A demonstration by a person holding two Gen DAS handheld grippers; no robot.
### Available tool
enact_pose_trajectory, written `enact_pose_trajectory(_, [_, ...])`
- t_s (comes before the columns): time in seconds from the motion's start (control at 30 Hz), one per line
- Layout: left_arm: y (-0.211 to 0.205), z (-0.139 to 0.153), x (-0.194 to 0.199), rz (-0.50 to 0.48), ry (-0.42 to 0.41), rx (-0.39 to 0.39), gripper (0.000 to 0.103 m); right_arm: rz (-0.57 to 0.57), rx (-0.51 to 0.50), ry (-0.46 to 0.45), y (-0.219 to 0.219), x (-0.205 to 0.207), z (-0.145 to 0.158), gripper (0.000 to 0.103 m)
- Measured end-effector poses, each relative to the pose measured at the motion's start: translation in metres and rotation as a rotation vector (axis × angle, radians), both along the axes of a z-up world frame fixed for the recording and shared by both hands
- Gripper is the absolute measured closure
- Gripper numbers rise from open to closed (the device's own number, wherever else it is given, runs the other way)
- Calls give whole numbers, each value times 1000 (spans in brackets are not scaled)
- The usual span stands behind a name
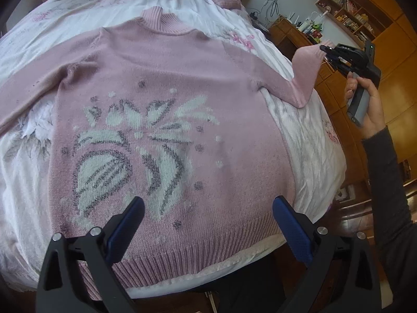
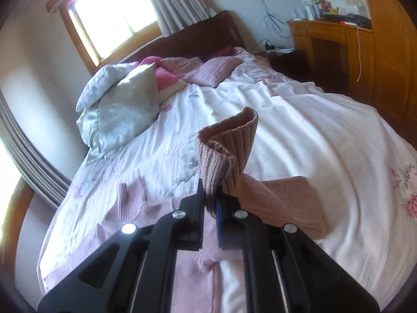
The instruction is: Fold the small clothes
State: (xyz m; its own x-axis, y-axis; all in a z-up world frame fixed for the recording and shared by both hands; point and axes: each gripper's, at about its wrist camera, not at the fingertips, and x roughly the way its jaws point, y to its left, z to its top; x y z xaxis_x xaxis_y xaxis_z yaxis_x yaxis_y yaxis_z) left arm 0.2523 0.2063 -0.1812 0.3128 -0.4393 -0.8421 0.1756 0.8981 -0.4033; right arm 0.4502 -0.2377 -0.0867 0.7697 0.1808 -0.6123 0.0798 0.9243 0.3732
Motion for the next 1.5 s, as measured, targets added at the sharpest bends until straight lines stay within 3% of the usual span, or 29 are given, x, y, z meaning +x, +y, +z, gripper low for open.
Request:
enact_pose_trajectory(0.2, [9, -3, 30, 30, 28, -95, 4, 119, -202, 84, 109, 14, -56, 97])
enact_pose_trajectory(0.4, [19, -4, 74, 69, 33, -208, 4, 233, -519, 193, 193, 13, -144, 97])
enact_pose_trajectory(0.5, [21, -5, 107, 78, 35, -271, 4, 271, -600, 222, 207, 2, -169, 77])
enact_pose_trajectory(0.53, [21, -7, 119, 81, 42, -305, 4, 287, -602, 220, 208, -5, -170, 62])
enact_pose_trajectory(0.57, [20, -9, 133, 87, 53, -348, 4, 287, -609, 204, 208, -15, -167, 56])
enact_pose_trajectory(0.63, [18, -18, 162, 109, 87, -429, 4, 281, -558, 170, 196, -41, -151, 50])
enact_pose_trajectory(0.77, [-13, -54, 224, 133, 208, -522, 4, 253, -293, 137, 155, -125, -127, 44])
enact_pose_trajectory(0.9, [-58, -84, 267, 93, 254, -449, 4, 333, 60, 158, 126, -231, -137, 38])
enact_pose_trajectory(1.03, [-91, -104, 292, 85, 286, -398, 4, 391, 396, 238, 111, -304, -178, 38])
enact_pose_trajectory(1.13, [-109, -107, 301, 52, 272, -315, 6, 332, 502, 310, 108, -335, -208, 38])
enact_pose_trajectory(1.2, [-114, -105, 300, 52, 266, -263, 6, 318, 536, 313, 112, -346, -210, 38])
enact_pose_trajectory(1.23, [-116, -103, 300, 56, 259, -239, 11, 318, 539, 307, 115, -350, -208, 38])
enact_pose_trajectory(1.33, [-119, -102, 300, 51, 266, -133, 96, 331, 523, 279, 126, -354, -199, 38])
enact_pose_trajectory(1.5, [-115, -78, 296, 41, 228, -98, 97, 367, 516, 252, 143, -355, -184, 38])
